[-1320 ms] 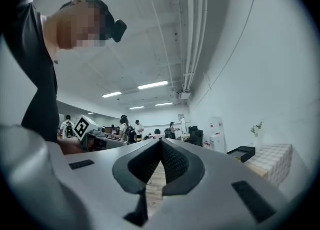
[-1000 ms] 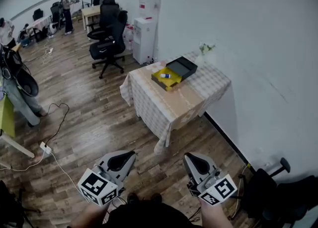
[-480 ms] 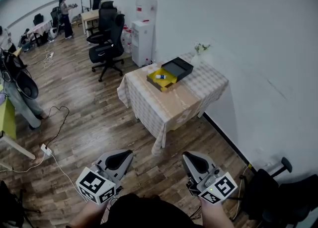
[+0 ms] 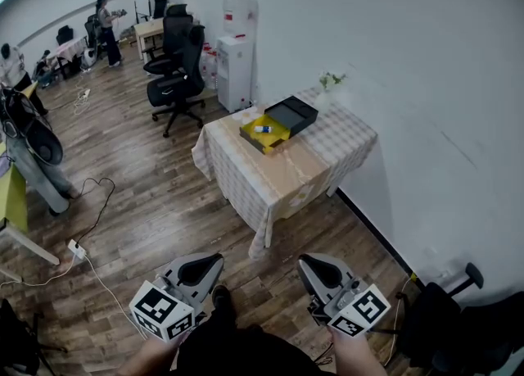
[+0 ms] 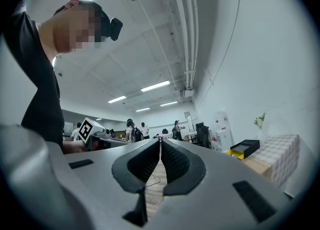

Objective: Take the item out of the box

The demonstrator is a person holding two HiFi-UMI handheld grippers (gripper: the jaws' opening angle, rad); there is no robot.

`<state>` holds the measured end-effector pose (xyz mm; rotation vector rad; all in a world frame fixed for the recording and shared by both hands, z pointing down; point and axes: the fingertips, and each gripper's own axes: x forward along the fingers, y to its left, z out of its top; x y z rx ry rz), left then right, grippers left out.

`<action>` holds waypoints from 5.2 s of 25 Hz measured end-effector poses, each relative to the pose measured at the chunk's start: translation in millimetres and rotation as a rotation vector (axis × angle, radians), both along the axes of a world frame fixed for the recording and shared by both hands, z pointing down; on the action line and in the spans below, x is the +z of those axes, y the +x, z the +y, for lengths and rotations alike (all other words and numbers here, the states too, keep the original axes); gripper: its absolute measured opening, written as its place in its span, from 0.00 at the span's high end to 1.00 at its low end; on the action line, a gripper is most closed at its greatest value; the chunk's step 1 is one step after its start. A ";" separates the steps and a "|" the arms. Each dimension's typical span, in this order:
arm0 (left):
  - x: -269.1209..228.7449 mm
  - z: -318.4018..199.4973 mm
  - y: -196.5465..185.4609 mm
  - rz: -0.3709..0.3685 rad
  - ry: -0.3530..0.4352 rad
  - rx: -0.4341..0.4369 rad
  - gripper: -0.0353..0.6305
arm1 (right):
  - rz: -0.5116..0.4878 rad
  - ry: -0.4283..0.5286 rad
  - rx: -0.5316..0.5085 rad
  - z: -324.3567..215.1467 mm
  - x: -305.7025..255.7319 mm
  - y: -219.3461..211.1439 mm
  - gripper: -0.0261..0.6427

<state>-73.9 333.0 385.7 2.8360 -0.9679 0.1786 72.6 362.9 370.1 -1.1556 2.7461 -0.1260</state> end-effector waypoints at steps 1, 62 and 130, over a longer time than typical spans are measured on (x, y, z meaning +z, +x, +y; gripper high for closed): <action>1.1 -5.1 -2.3 0.002 -0.001 -0.003 0.92 | 0.000 -0.005 -0.005 -5.3 1.6 -2.3 0.90; 19.9 -454.1 49.4 -0.003 -0.092 -0.016 0.92 | 0.002 -0.102 -0.064 -461.4 31.6 42.7 0.90; 117.0 -681.0 25.4 0.026 -0.299 -0.083 0.92 | 0.939 -0.490 -0.326 -765.9 317.1 31.0 0.77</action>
